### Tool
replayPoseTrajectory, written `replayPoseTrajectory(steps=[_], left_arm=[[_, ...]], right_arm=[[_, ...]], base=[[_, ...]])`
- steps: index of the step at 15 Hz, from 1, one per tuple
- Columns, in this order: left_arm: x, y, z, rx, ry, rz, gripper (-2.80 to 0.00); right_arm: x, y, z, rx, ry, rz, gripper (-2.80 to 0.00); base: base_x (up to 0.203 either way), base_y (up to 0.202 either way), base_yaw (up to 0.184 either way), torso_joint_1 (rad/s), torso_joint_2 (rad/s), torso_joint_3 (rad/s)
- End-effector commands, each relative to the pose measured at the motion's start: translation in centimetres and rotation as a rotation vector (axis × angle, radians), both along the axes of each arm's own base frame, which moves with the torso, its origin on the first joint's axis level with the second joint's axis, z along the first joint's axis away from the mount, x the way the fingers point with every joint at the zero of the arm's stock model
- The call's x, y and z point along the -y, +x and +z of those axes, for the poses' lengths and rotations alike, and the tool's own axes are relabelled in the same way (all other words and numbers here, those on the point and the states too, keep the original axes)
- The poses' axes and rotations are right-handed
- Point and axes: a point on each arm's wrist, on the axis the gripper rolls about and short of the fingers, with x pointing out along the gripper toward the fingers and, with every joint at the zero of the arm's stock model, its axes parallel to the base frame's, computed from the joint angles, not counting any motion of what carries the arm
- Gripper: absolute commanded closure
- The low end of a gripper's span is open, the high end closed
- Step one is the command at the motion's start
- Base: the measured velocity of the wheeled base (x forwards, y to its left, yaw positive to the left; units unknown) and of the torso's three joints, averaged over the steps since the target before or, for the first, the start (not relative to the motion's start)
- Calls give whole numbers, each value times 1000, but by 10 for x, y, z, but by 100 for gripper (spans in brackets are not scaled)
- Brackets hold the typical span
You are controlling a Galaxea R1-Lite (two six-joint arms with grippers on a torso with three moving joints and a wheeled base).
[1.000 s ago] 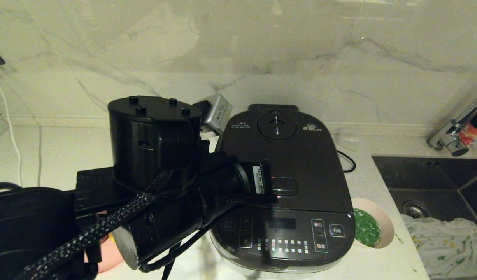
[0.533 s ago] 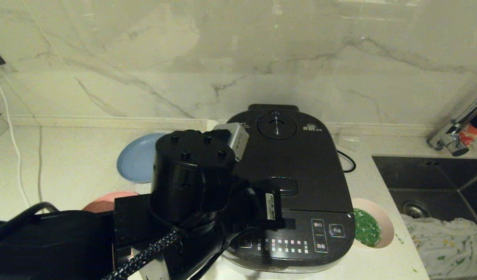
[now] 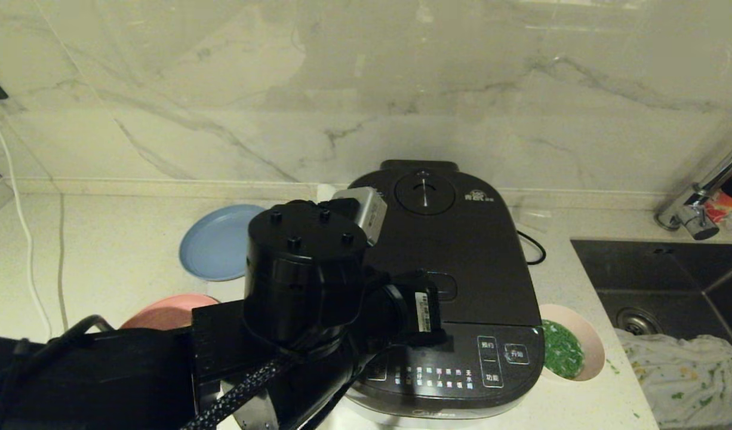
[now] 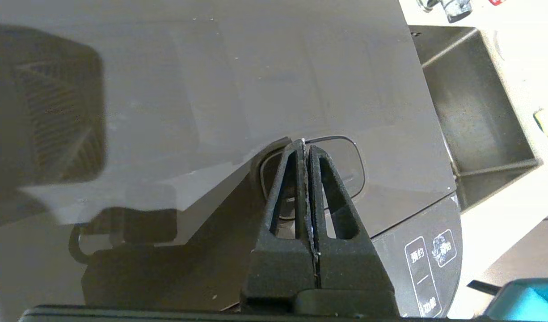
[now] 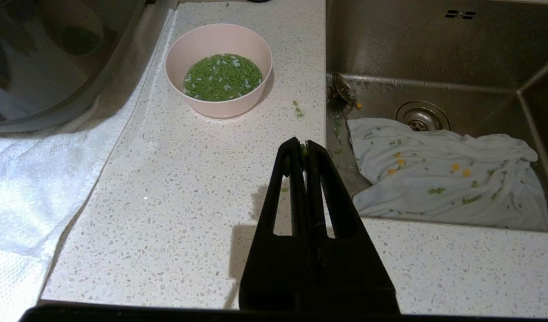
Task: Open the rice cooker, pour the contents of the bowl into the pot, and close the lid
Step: Open the rice cooker
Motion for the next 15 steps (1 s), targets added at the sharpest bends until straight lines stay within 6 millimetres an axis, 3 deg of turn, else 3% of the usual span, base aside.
replayPoseTrajectory(steps=[1,6,10,12,15], left_arm=[[1,1,-3,-6,6,5,0],[2,7,-16,-10,58,53,0],[-2,12,-7,29,9,71,0],[-8,8,9,56,-39,66,0],[-25,-5,48,108,-127,60,0]], right_arm=[[0,0,0,-2,0,1,0],[0,0,0,-2,0,1,0],[0,0,0,-2,0,1,0],[0,0,0,-2,0,1,0],[0,0,0,-2,0,1,0]], base=[[0,0,0,0,0,0],[0,0,0,0,0,0],[0,0,0,0,0,0],[0,0,0,0,0,0],[0,0,0,0,0,0]])
